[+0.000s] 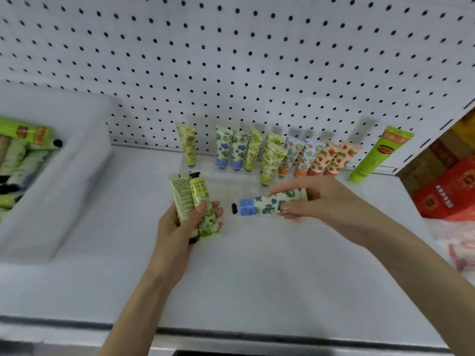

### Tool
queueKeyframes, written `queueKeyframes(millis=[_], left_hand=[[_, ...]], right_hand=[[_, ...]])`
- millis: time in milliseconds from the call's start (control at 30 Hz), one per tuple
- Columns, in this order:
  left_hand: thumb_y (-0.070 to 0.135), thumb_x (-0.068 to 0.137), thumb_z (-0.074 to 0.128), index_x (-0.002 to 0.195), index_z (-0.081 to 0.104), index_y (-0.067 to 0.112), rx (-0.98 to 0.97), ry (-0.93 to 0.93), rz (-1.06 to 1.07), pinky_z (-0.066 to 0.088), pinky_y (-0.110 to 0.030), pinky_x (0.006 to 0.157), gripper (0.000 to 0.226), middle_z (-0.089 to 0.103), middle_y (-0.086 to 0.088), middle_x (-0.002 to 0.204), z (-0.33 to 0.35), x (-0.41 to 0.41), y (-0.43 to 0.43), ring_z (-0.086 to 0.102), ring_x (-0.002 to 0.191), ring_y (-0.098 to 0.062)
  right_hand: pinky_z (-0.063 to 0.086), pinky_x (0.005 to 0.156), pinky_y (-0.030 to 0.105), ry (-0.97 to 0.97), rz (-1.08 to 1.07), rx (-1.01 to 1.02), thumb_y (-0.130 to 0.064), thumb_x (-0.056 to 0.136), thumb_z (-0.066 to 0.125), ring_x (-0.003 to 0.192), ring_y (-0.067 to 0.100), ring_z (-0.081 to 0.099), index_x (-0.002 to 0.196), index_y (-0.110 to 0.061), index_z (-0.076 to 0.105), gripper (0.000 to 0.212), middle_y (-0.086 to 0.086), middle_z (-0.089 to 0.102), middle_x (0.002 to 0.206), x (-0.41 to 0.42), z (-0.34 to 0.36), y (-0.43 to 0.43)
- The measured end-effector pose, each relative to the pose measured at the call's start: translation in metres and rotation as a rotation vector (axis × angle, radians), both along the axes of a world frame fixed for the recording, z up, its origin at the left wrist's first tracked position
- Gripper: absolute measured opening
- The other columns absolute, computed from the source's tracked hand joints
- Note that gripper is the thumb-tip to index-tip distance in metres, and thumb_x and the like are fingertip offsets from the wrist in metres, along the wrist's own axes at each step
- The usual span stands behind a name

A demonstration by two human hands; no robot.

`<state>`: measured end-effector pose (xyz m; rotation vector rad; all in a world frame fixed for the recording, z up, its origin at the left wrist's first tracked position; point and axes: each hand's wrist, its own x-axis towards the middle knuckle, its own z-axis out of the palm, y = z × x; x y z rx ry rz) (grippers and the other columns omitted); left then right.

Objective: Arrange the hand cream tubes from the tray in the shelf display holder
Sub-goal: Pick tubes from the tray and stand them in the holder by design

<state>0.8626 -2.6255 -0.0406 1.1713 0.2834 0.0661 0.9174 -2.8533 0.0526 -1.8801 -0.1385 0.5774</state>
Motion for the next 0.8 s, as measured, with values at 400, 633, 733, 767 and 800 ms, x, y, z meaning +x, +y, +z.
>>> queueKeyframes(millis=[400, 633, 733, 767, 800], left_hand=[[0.020, 0.079, 0.059, 0.110, 0.060, 0.007, -0.055, -0.021, -0.021, 0.059, -0.035, 0.068, 0.033, 0.074, -0.014, 0.095, -0.015, -0.003, 0.032, 0.072, 0.090, -0.029], [0.017, 0.079, 0.059, 0.112, 0.060, 0.007, -0.090, -0.051, -0.039, 0.059, -0.036, 0.070, 0.035, 0.073, -0.014, 0.098, -0.019, -0.003, 0.036, 0.072, 0.092, -0.029], [0.017, 0.080, 0.060, 0.113, 0.060, 0.007, -0.090, -0.051, -0.058, 0.059, -0.038, 0.071, 0.035, 0.073, -0.014, 0.099, -0.020, -0.002, 0.037, 0.071, 0.093, -0.029], [0.017, 0.080, 0.060, 0.114, 0.060, 0.006, -0.088, -0.049, -0.064, 0.059, -0.038, 0.071, 0.035, 0.073, -0.015, 0.099, -0.020, -0.002, 0.037, 0.071, 0.093, -0.029], [0.017, 0.080, 0.060, 0.114, 0.060, 0.006, -0.086, -0.049, -0.069, 0.059, -0.038, 0.071, 0.035, 0.073, -0.015, 0.099, -0.020, -0.001, 0.037, 0.071, 0.093, -0.029]], right_hand=[[0.059, 0.065, 0.033, -0.643, -0.137, -0.201, -0.011, 0.085, 0.068, 0.064, 0.011, 0.069, 0.082, -0.016, 0.050, 0.019, 0.001, 0.067, 0.078, 0.064, -0.011, 0.090], [0.057, 0.070, 0.033, -0.685, -0.184, -0.294, -0.013, 0.088, 0.065, 0.068, 0.013, 0.068, 0.089, -0.014, 0.049, 0.016, -0.004, 0.059, 0.073, 0.067, -0.035, 0.110], [0.057, 0.069, 0.034, -0.713, -0.186, -0.345, -0.014, 0.087, 0.065, 0.068, 0.014, 0.068, 0.088, -0.016, 0.048, 0.017, 0.001, 0.061, 0.074, 0.069, -0.036, 0.111], [0.057, 0.069, 0.034, -0.718, -0.183, -0.360, -0.014, 0.087, 0.066, 0.068, 0.013, 0.068, 0.089, -0.016, 0.049, 0.017, 0.001, 0.061, 0.075, 0.070, -0.036, 0.112], [0.057, 0.069, 0.034, -0.717, -0.179, -0.372, -0.014, 0.087, 0.066, 0.067, 0.012, 0.068, 0.089, -0.015, 0.049, 0.017, 0.001, 0.061, 0.076, 0.071, -0.038, 0.112]])
